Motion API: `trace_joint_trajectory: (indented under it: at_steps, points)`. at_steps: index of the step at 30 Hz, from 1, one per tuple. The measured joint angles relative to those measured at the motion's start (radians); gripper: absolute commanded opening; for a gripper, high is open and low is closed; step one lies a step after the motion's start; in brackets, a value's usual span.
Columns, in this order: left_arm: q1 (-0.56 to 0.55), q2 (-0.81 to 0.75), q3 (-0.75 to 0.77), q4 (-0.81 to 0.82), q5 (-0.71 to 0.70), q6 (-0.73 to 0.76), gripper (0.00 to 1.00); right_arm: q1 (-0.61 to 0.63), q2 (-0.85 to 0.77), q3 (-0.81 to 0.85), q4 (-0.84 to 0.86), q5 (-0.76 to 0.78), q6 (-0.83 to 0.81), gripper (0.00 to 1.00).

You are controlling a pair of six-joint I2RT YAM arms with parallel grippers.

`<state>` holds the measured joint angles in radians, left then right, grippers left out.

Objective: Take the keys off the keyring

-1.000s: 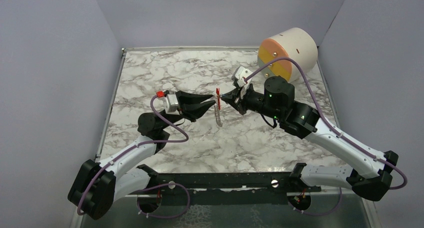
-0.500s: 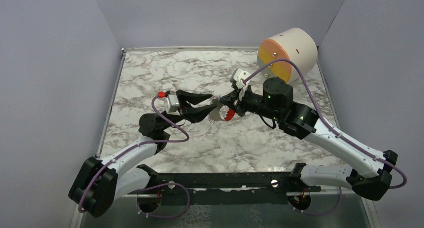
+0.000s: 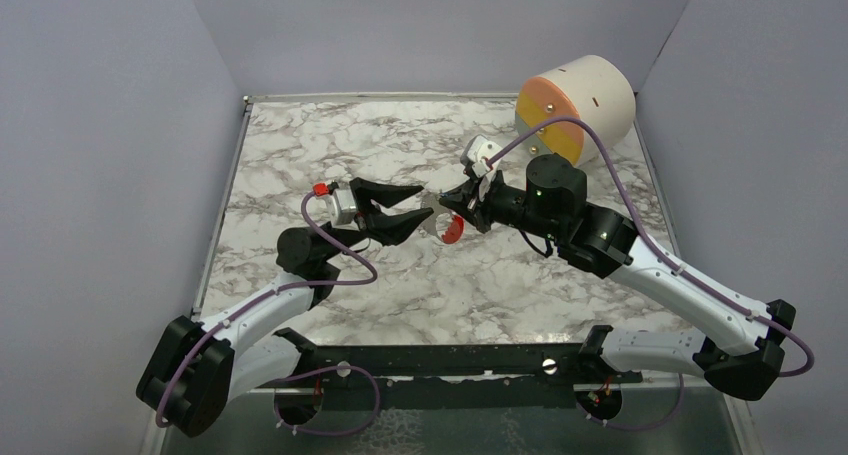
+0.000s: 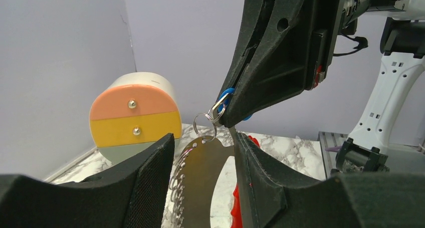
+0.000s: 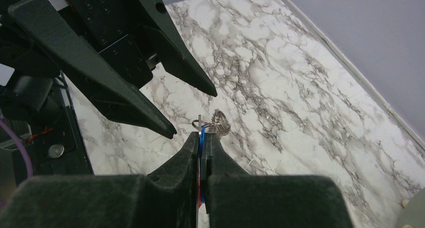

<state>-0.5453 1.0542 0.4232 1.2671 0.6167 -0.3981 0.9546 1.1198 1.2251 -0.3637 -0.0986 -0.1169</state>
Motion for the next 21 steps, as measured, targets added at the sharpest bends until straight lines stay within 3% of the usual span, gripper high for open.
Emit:
trace_joint_trajectory:
  at_steps: [12, 21]
  points:
    - [0.0, -0.018, 0.0, -0.03, 0.016, 0.013, 0.52, 0.0, 0.0, 0.0, -0.002, -0.053, -0.004, 0.01]
    - [0.0, -0.225, 0.007, -0.159, 0.053, 0.077, 0.56, 0.0, -0.001, 0.047, -0.053, -0.155, -0.037, 0.01]
